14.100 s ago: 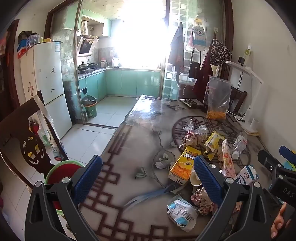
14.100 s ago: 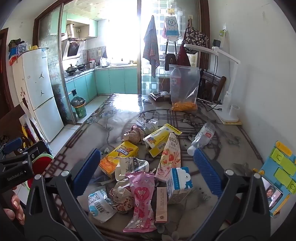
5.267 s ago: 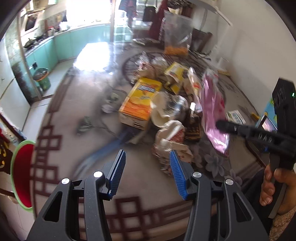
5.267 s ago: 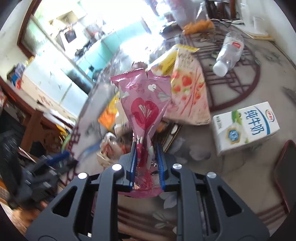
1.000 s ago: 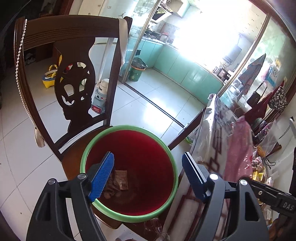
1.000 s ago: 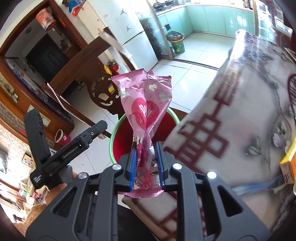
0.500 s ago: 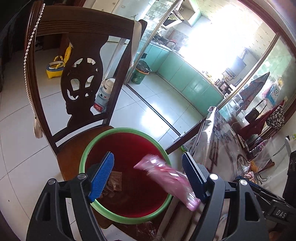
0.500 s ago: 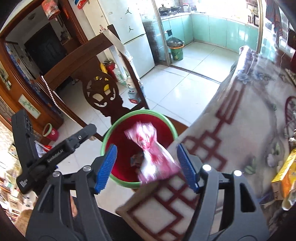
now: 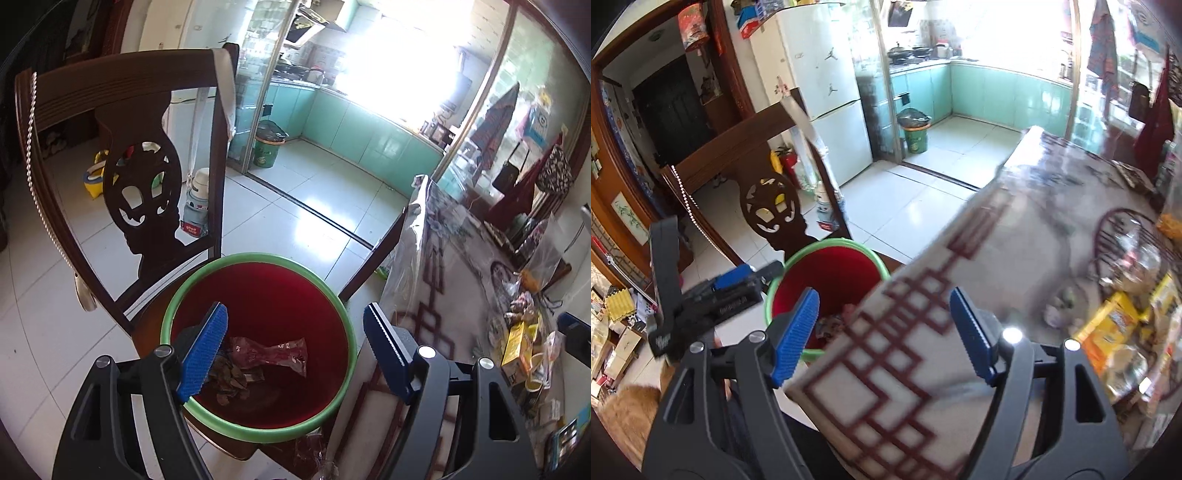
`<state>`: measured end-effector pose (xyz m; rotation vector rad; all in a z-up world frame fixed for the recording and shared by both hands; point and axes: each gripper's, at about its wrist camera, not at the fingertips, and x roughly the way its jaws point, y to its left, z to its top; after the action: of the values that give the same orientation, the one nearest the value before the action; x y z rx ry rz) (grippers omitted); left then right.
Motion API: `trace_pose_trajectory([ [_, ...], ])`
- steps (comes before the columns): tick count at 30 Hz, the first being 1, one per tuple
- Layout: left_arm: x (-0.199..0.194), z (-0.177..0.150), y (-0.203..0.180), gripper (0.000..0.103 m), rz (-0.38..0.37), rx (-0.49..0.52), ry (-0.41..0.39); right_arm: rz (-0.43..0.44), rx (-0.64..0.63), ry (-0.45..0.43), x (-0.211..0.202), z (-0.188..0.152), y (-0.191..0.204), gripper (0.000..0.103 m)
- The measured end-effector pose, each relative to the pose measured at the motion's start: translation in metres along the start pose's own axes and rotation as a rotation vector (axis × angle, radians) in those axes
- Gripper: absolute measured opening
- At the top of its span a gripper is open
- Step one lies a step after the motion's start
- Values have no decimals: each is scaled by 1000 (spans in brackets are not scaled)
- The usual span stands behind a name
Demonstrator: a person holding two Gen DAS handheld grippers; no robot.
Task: Collect trash
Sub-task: 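Grasp the white milk carton with right gripper while left grasps paper cup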
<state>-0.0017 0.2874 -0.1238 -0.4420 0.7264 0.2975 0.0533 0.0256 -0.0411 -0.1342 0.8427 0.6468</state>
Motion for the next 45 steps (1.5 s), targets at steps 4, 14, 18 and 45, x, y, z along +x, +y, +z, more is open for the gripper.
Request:
trace_pose_trajectory([
  [4, 1, -1, -9, 73, 12, 35, 15, -60, 17, 21, -26, -34, -34, 73],
  [14, 3, -8, -42, 73, 50, 170, 29, -284, 338, 84, -80, -138, -163, 73],
  [18, 1, -12, -53, 73, 58, 227, 23, -319, 593, 39, -106, -169, -225, 79],
  [45, 8, -37, -94, 73, 71, 414, 57, -491, 765, 171, -79, -182, -355, 60],
])
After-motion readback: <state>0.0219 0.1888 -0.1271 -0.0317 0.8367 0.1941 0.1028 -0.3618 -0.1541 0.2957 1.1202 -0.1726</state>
